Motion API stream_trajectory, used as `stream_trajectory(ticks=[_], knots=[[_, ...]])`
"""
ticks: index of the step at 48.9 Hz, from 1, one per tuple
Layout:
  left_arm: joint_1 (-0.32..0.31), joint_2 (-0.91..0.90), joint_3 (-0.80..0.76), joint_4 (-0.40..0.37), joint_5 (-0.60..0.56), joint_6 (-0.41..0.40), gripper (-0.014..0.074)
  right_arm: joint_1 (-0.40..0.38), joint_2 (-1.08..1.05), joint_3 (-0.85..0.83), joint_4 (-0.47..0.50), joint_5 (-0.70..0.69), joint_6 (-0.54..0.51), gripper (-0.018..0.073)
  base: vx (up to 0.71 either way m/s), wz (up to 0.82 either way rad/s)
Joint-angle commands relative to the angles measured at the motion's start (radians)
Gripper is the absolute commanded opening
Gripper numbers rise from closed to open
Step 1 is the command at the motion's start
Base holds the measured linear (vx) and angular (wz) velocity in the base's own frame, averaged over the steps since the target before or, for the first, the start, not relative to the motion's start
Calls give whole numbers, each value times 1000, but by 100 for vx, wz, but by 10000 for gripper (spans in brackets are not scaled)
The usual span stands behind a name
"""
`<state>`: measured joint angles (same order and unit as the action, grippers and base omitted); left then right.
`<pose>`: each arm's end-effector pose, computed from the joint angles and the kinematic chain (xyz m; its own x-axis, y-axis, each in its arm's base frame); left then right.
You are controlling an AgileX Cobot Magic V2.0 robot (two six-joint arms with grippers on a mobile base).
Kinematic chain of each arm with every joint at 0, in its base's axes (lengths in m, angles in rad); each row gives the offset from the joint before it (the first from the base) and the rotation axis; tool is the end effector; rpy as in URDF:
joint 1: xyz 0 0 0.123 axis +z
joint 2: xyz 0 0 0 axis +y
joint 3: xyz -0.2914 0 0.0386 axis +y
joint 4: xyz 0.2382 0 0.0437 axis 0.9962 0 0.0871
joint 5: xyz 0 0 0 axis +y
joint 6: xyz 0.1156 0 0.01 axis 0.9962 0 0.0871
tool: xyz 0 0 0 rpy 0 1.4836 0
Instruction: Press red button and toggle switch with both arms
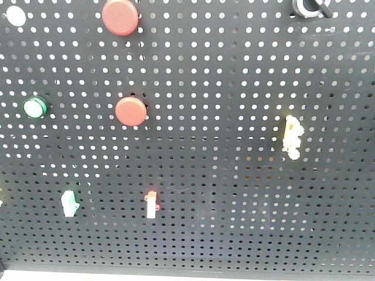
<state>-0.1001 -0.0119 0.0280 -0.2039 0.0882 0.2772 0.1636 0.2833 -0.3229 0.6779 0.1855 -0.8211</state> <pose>0.0625 -0.0084 0.1961 -0.0065 0.0750 -0.9972 0.1185 0.9902 0.0737 0.0792 0.0267 0.2924 0.0238 -0.1481 -0.9887 -0.2755 0.9497 -0.1489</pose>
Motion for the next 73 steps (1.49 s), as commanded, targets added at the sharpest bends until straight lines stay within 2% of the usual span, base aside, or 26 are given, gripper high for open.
stream_trajectory(ticks=[1,5,9,12,15,19,25,29,32,35,73], knots=[[-1,-15,34,0,-78,-9,2,-8,8,-30,-165,-36,210,-3,0,0],[-1,-15,34,0,-78,-9,2,-8,8,-24,-408,-26,469,-3,0,0],[-1,-15,34,0,-78,-9,2,-9,8,26,-617,-94,696,-3,0,0],[-1,-15,34,0,-78,-9,2,-22,-2,82,-646,-158,760,-3,0,0],[-1,-15,34,0,-78,-9,2,-59,-39,154,-608,-214,788,-3,0,0],[-1,-15,34,0,-78,-9,2,-114,-98,228,-588,-248,808,-3,0,0],[-1,-15,34,0,-78,-9,2,-202,-203,322,-636,-255,851,-3,0,0],[-1,-15,34,0,-78,-9,2,-228,-268,369,-645,-249,866,-3,0,0],[-1,-15,34,0,-78,-9,2,-228,-309,364,-644,-179,865,-3,0,0],[-1,-15,34,0,-78,-9,2,-226,-311,365,-644,-166,865,-3,0,0],[-1,-15,34,0,-78,-9,2,-226,-311,365,-644,-167,862,-3,0,0]])
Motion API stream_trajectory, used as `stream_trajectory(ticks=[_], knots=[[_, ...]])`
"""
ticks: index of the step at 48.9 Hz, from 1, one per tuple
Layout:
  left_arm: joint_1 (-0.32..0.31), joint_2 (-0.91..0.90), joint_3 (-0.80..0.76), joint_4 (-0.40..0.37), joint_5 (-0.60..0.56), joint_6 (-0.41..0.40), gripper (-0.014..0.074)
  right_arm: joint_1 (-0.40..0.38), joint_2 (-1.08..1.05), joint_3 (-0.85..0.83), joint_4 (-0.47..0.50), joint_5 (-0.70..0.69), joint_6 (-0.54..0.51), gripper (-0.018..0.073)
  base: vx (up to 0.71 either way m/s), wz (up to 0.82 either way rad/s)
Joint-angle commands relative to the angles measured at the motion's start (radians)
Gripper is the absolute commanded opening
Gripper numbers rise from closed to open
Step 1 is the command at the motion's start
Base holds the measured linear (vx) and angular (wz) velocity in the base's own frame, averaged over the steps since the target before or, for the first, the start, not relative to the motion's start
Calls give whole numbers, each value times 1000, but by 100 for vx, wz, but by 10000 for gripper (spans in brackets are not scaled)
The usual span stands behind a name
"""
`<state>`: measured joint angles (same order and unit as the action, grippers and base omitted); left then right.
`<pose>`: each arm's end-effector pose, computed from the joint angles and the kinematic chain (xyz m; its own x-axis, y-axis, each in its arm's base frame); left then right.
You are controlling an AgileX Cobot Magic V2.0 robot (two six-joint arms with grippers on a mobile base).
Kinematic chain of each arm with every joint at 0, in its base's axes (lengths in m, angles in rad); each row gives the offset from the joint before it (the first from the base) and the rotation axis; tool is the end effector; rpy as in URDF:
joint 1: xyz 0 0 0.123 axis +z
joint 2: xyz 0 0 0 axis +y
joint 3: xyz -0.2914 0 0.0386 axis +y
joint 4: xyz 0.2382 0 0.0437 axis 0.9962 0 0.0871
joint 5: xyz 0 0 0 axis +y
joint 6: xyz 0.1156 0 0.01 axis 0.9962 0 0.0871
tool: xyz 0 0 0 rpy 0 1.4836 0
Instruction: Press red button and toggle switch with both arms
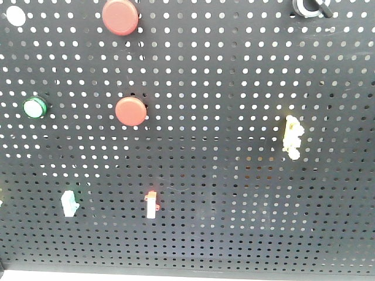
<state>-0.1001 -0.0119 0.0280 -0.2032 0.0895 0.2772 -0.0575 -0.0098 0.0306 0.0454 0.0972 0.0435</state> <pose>0.0625 -0.0084 0.1960 -0.0076 0.0759 -0.9971 0.1188 0.9901 0.0744 0.0632 -0.0031 0.1938 -0.0258 0.0902 -0.9956 0.0556 0.9945 0.0887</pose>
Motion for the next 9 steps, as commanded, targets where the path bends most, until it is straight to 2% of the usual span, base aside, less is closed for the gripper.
stream_trajectory(ticks=[1,9], knots=[[-1,-15,34,-1,-79,-9,2,-5,-18,11,-12,-78,-3,-3,0,0],[-1,-15,34,-1,-79,-9,2,-5,-18,11,-12,-78,-3,-3,0,0]])
